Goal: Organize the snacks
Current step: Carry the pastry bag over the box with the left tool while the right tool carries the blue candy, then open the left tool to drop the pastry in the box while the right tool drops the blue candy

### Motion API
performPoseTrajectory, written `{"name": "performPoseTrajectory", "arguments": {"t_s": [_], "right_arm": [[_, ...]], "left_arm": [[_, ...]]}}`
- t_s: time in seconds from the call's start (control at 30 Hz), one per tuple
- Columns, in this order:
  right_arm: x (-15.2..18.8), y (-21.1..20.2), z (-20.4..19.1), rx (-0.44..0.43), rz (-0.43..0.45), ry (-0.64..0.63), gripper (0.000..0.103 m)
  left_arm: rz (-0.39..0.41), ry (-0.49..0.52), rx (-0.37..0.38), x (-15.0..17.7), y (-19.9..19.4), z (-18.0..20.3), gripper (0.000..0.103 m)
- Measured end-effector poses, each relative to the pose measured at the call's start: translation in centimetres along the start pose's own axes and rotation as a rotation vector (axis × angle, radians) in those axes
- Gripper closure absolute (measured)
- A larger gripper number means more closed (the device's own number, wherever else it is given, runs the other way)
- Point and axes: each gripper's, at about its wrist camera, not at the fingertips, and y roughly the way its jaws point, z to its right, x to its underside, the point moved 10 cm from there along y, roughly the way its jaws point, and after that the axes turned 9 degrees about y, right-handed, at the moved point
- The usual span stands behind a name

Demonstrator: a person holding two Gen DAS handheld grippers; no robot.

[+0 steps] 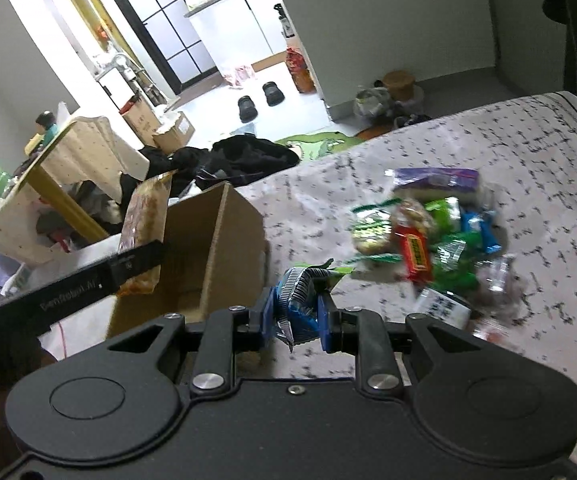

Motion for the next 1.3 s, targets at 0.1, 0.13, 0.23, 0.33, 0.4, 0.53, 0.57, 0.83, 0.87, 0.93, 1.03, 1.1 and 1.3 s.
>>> {"name": "performPoseTrajectory", "arguments": {"t_s": [0.1, 0.13, 0.23, 0.33, 0.4, 0.53, 0.57, 0.83, 0.87, 0.93, 1.03, 1.1, 1.3], "right_arm": [[-0.1, 0.7, -1.2, -0.013, -0.002, -0.014, 0.081], [-0.2, 0.9, -1.8, -0.022, -0.002, -0.02, 0.081], [-0.4, 1.6, -3.2, -0.041, 0.0, -0.037, 0.081], [-0.4, 2.3, -4.6, -0.062, -0.006, -0.046, 0.081], [-0.3, 2.8, -5.4, -0.077, -0.011, -0.055, 0.081], [-0.1, 3.8, -7.0, -0.097, -0.025, -0.076, 0.081], [0.0, 4.1, -7.3, -0.099, -0.031, -0.081, 0.081], [1.3, 6.2, -8.8, -0.091, -0.065, -0.097, 0.08], [1.3, 6.3, -9.0, -0.092, -0.067, -0.099, 0.08], [1.4, 6.6, -9.2, -0.089, -0.069, -0.099, 0.08], [1.4, 7.2, -9.4, -0.081, -0.07, -0.099, 0.08], [1.4, 7.5, -9.5, -0.078, -0.073, -0.101, 0.08], [1.2, 8.0, -10.2, -0.09, -0.073, -0.103, 0.08]], "left_arm": [[-0.005, -0.02, -0.025, 0.4, 0.0, -1.6, 0.069], [-0.005, -0.025, -0.031, 0.6, -0.1, -2.1, 0.069], [-0.008, -0.045, -0.047, 1.0, 0.0, -3.4, 0.069], [-0.019, -0.055, -0.061, 1.6, 0.2, -4.8, 0.069], [-0.032, -0.069, -0.069, 2.0, 0.3, -5.6, 0.069], [-0.056, -0.097, -0.097, 3.1, 0.8, -7.3, 0.069], [-0.064, -0.105, -0.105, 3.3, 0.9, -7.7, 0.069], [-0.076, -0.127, -0.117, 4.6, 1.0, -9.1, 0.069], [-0.079, -0.13, -0.121, 4.6, 1.2, -9.2, 0.069], [-0.08, -0.141, -0.13, 4.6, 1.4, -9.4, 0.069], [-0.08, -0.16, -0.134, 4.6, 1.1, -9.7, 0.065], [-0.074, -0.176, -0.127, 4.6, 0.6, -9.8, 0.059], [-0.05, -0.214, -0.153, 4.6, -1.5, -10.7, 0.032]]}}
